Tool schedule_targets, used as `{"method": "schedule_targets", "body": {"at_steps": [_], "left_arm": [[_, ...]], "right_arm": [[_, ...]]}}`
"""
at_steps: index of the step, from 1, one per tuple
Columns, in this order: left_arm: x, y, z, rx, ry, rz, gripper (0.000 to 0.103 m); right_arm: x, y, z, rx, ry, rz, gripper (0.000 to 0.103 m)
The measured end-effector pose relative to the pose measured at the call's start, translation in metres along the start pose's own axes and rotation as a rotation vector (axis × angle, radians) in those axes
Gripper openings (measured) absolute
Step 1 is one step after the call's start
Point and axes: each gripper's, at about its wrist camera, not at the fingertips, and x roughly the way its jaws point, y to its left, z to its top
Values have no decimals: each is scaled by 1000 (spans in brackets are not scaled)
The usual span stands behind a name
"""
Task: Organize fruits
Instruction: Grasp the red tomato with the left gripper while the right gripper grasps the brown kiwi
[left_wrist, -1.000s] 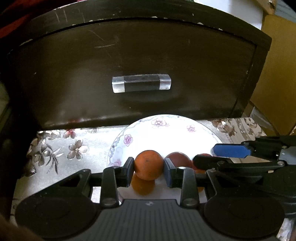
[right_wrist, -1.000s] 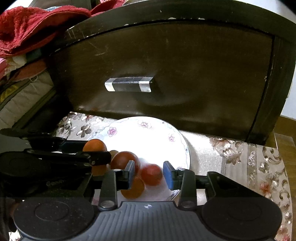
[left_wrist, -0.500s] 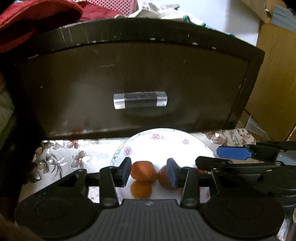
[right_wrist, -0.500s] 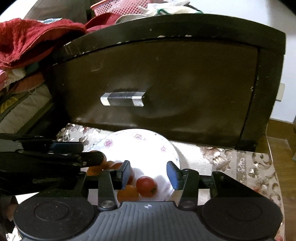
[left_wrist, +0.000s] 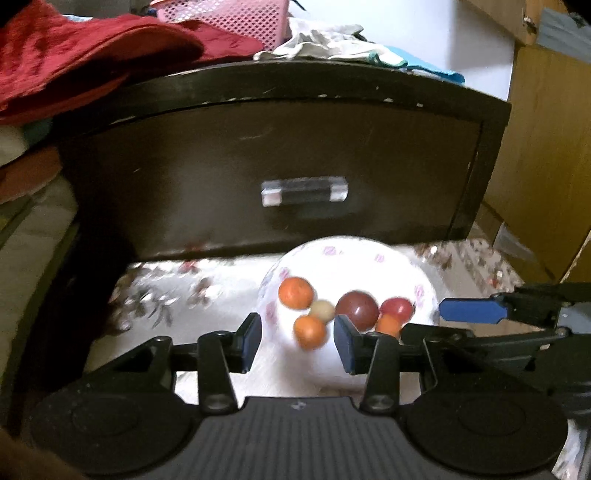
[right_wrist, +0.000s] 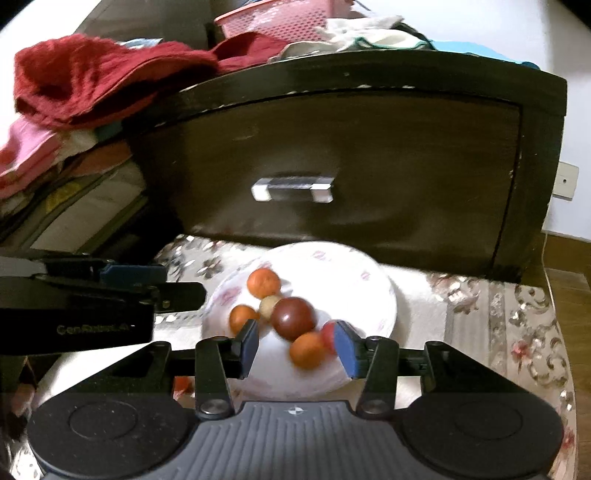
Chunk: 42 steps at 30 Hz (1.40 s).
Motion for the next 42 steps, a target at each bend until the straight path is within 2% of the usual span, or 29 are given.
{"method": "schedule_targets", "body": {"at_steps": [9, 17, 23, 25, 29, 31, 42], "left_arm": [[-30, 29, -36, -26, 43, 39, 49], [-24, 44, -51, -42, 88, 39, 51], [-16, 47, -58, -44, 116, 26, 51], [-12, 47, -60, -39, 128, 23, 51], [-3, 44, -61, -27, 144, 11, 51], [0, 40, -61, -16, 150, 2, 51], [24, 16, -58, 36, 172, -34, 51]], "right_arm": [[1, 32, -33, -66, 88, 51, 44], [24, 63, -45, -150, 138, 133, 44], [43, 74, -47, -181, 158, 155, 44], [47, 77, -49, -192, 168, 154, 43], [51, 78, -50, -200, 180, 137, 28], [51, 77, -49, -203, 182, 130, 25], [36, 59, -49, -160, 195, 78, 24]]}}
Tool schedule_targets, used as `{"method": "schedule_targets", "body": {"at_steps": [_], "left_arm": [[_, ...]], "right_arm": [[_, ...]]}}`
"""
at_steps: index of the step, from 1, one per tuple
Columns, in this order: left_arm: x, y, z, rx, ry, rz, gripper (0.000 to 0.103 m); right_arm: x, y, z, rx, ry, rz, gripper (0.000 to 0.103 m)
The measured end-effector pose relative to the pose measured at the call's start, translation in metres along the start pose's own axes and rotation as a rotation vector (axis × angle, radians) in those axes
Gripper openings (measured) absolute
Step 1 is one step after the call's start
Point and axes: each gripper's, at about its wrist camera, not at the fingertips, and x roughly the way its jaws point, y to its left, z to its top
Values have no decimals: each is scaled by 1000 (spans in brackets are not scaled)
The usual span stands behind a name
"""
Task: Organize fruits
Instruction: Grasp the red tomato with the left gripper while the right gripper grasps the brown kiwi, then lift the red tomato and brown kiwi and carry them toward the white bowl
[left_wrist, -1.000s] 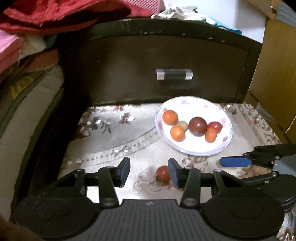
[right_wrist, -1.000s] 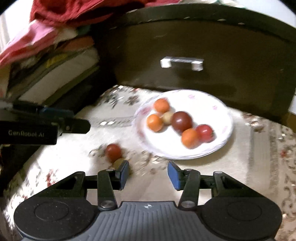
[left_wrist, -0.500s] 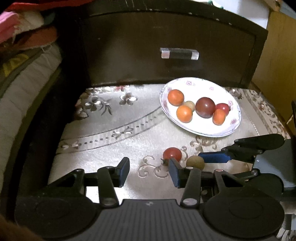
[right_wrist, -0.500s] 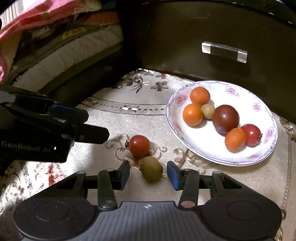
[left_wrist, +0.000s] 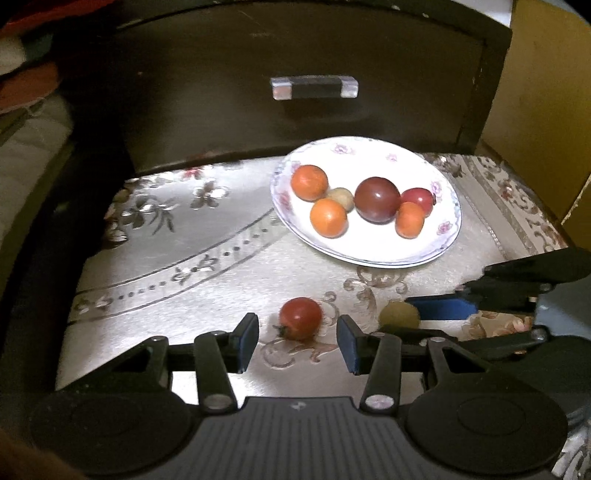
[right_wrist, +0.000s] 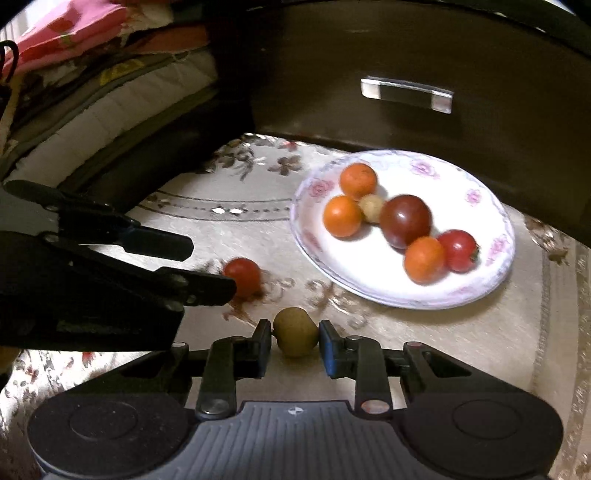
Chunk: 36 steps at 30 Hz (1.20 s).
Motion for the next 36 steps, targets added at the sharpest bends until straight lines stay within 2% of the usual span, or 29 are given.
{"method": "schedule_targets", "body": {"at_steps": [10, 16, 23, 29, 36], "left_arm": [[28, -4, 0, 15, 4, 38, 51], [27, -9, 0, 15, 2, 34, 39], [10, -18, -9, 36, 12, 26, 34], [-4, -27, -17, 55, 0, 27, 33], [17, -20, -8, 23, -4, 37, 39]], "right_arm": [[-11, -17, -10, 61, 26, -41, 24], [-19, -18, -12, 67, 22, -53, 24], [-32, -20, -15, 80, 23, -76, 24], [-44, -16, -22, 72, 21, -83, 24], [-44, -18, -26, 93, 26, -76, 25]]}}
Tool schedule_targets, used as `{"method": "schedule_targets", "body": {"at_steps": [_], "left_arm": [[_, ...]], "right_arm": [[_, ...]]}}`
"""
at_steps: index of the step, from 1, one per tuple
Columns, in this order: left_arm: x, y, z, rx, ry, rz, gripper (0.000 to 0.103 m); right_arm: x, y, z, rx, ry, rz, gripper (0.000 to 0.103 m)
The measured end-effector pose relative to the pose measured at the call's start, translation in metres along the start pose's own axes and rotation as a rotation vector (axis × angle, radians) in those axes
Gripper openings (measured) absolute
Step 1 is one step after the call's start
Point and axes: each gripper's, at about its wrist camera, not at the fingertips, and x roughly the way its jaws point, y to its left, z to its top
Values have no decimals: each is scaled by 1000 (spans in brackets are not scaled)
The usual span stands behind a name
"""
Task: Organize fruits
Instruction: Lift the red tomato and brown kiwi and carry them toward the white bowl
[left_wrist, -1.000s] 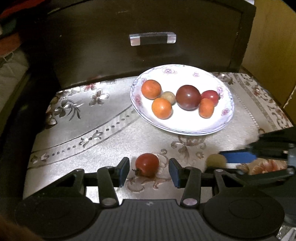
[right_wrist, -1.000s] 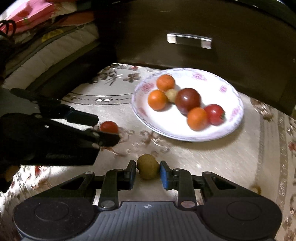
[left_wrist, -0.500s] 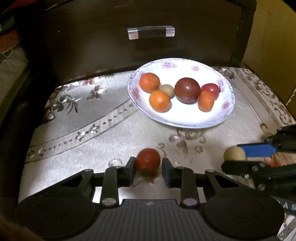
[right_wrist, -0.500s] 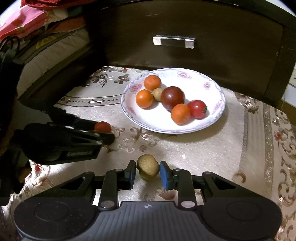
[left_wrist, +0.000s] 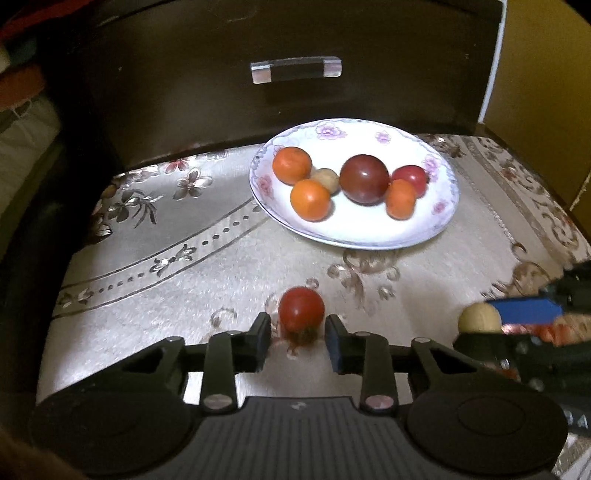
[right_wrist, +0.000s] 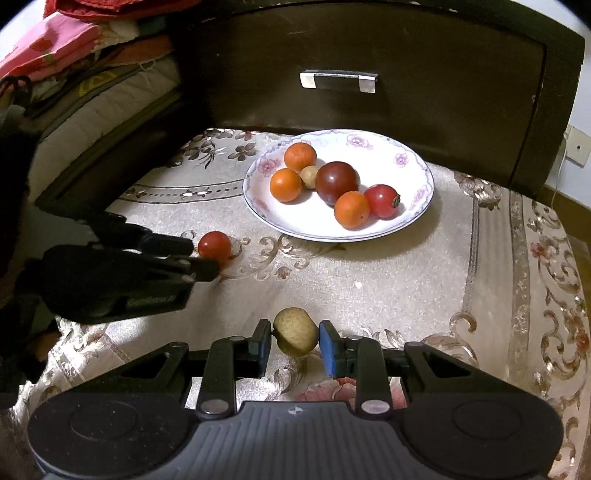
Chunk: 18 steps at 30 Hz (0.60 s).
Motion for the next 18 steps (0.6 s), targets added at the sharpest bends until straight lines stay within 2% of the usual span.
{"method": "schedule_targets", "body": {"at_steps": [5, 9, 18], "left_arm": [[9, 1, 4, -15, -15, -17, 39], [7, -5, 3, -5, -6, -5, 34], [-20, -16, -15, 20, 28, -4, 33]], "right_arm": [[10, -4, 1, 17, 16, 12, 25], [16, -8, 3, 29, 28, 6, 25], [3, -4, 2, 19, 2, -6, 25]]}}
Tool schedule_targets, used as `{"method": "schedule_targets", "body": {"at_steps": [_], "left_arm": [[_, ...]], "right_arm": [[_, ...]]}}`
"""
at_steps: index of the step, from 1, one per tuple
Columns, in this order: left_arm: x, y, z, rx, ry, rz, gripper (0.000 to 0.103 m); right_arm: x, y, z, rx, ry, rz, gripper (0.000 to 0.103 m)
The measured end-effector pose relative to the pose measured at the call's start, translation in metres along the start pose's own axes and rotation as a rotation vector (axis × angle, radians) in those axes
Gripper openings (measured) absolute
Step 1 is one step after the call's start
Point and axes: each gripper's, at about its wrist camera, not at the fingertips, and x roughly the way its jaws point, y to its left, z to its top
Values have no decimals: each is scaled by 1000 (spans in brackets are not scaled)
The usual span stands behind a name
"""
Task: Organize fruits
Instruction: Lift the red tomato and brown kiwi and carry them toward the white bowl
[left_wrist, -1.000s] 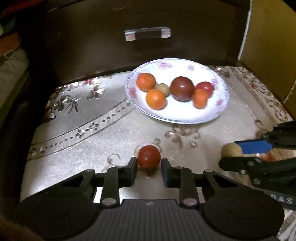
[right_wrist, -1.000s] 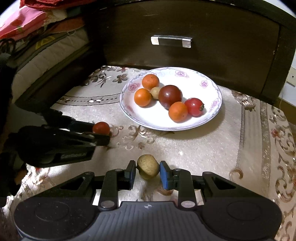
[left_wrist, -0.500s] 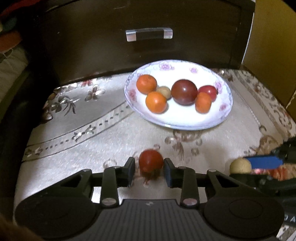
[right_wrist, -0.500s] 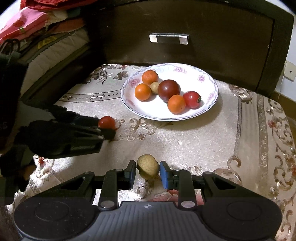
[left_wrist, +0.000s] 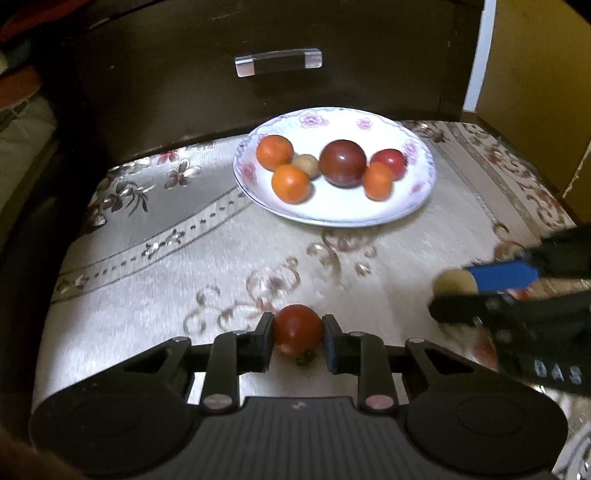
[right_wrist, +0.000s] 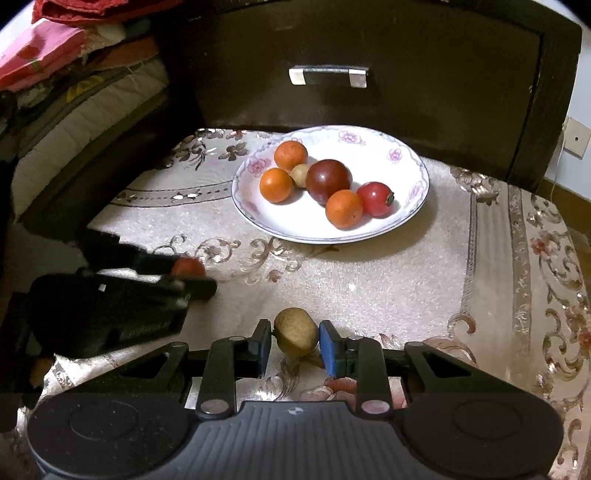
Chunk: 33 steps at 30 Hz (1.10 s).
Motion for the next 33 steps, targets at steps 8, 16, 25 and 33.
{"method": "schedule_targets", "body": {"at_steps": [8, 16, 25, 33], "left_arm": [[-32, -16, -12, 1, -16, -11, 33], [-50, -27, -14, 6, -40, -9, 33], [-59, -29, -13, 13, -57, 0, 33], [-61, -30, -10, 29, -65, 9, 33]], "right_arm": [[-19, 11, -3, -14, -28, -9, 25], [-38, 18, -14, -15, -39, -39, 25], [-49, 23, -16, -15, -55, -67, 26], [-49, 24, -14, -19, -62, -80, 26]]}}
